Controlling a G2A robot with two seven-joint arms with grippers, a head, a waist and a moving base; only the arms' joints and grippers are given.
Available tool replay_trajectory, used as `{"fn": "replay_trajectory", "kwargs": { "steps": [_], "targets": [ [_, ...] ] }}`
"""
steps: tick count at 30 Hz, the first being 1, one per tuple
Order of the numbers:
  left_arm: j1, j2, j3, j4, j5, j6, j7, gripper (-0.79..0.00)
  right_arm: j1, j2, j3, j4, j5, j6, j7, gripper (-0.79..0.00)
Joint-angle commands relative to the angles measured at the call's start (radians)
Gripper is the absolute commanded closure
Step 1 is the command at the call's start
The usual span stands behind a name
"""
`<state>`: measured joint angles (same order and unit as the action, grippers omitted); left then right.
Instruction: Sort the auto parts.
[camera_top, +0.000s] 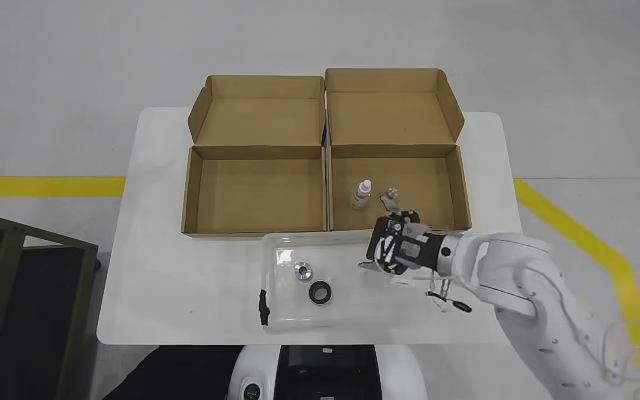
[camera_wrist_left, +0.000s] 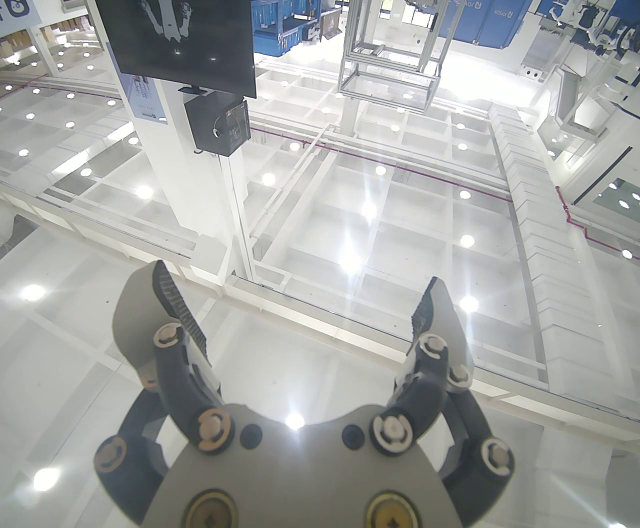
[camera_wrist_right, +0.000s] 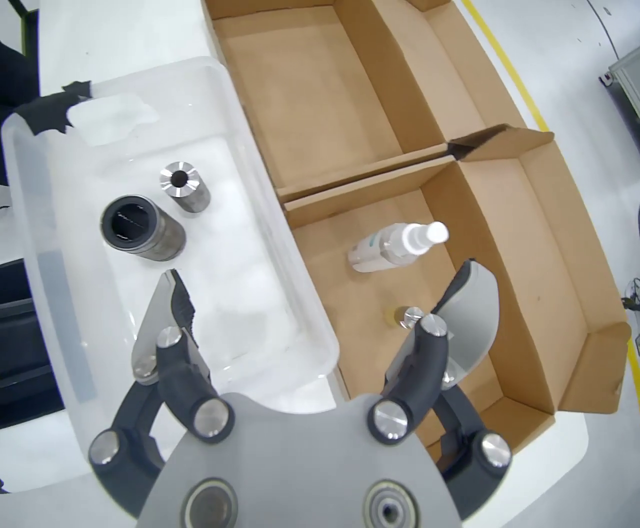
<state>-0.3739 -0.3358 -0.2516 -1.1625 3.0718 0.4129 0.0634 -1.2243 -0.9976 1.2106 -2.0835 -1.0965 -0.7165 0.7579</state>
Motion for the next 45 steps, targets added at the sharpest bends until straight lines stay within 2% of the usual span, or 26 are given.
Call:
{"fn": "replay_trajectory", "kwargs": {
  "steps": [1,13,15,16,37,42,45],
  "targets": [
    [0.000,0.000,0.000,0.000,0.000,0.000,0.000,-0.785,-0.012,0.000,-0.015,-0.009,-0.008,-0.001,-0.005,-0.785],
    [0.000,0.000,0.000,0.000,0.000,0.000,0.000,-0.785,-0.004,-0.008,-0.147,0.006,-0.048,-0.035,0.000,-0.785],
    [0.000,0.000,0.000,0.000,0.000,0.000,0.000,-0.785,0.006,-0.010,-0.167,0.017,-0.056,-0.035,0.005,-0.705],
    [0.000,0.000,0.000,0.000,0.000,0.000,0.000,-0.785,0.009,-0.011,-0.177,0.023,-0.056,-0.035,0.005,-0.690],
    [0.000,0.000,0.000,0.000,0.000,0.000,0.000,-0.785,0.093,-0.038,-0.340,0.175,-0.081,-0.050,0.013,-0.637],
    [0.000,0.000,0.000,0.000,0.000,0.000,0.000,-0.785,0.121,-0.051,-0.389,0.211,-0.092,-0.048,-0.010,-0.603],
    [0.000,0.000,0.000,0.000,0.000,0.000,0.000,-0.785,0.140,-0.060,-0.417,0.237,-0.099,-0.044,-0.026,-0.533]
  ]
}}
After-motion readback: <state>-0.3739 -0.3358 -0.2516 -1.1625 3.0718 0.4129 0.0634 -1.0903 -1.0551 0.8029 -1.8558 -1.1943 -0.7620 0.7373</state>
